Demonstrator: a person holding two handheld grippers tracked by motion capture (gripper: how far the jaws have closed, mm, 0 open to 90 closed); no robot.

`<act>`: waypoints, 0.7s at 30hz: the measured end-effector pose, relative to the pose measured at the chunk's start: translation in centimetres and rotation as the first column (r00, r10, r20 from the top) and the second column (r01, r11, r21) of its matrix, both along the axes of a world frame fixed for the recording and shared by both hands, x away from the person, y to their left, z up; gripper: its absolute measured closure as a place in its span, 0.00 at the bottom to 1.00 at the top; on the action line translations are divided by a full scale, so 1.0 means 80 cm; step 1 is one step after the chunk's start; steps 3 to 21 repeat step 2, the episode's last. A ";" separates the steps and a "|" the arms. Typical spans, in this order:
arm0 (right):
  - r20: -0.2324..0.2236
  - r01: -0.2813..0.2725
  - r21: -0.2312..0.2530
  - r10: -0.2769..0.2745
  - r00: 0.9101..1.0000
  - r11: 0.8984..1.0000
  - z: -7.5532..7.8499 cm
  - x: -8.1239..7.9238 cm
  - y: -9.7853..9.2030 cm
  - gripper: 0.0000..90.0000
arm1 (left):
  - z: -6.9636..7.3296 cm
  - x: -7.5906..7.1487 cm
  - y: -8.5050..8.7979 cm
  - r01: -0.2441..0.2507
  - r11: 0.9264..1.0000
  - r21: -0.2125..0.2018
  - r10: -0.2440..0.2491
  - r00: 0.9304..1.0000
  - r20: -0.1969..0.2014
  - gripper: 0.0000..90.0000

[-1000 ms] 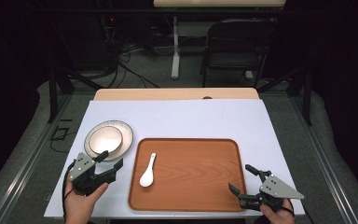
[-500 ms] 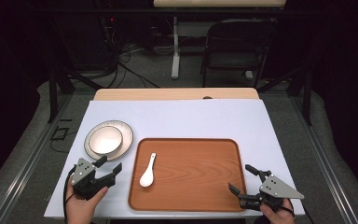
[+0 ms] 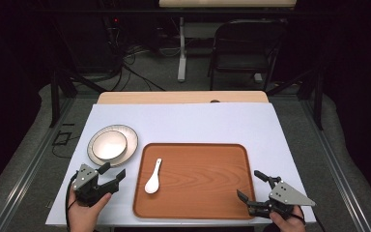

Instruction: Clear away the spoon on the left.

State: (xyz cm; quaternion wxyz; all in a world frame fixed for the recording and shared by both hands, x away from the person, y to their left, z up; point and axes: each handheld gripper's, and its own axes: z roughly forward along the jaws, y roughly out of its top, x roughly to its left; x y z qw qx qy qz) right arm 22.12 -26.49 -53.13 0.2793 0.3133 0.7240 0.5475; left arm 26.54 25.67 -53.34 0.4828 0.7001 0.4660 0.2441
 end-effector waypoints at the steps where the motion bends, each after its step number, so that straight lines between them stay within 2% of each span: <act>1: -0.001 0.001 0.000 -0.001 1.000 1.000 0.000 0.000 0.000 0.16 | 0.000 0.000 0.001 -0.008 1.000 -0.003 0.008 1.000 -0.003 0.38; 21: -0.001 0.001 0.000 -0.001 1.000 1.000 0.000 0.000 0.000 0.16 | 0.000 0.001 0.001 -0.010 1.000 -0.010 0.010 1.000 -0.008 0.38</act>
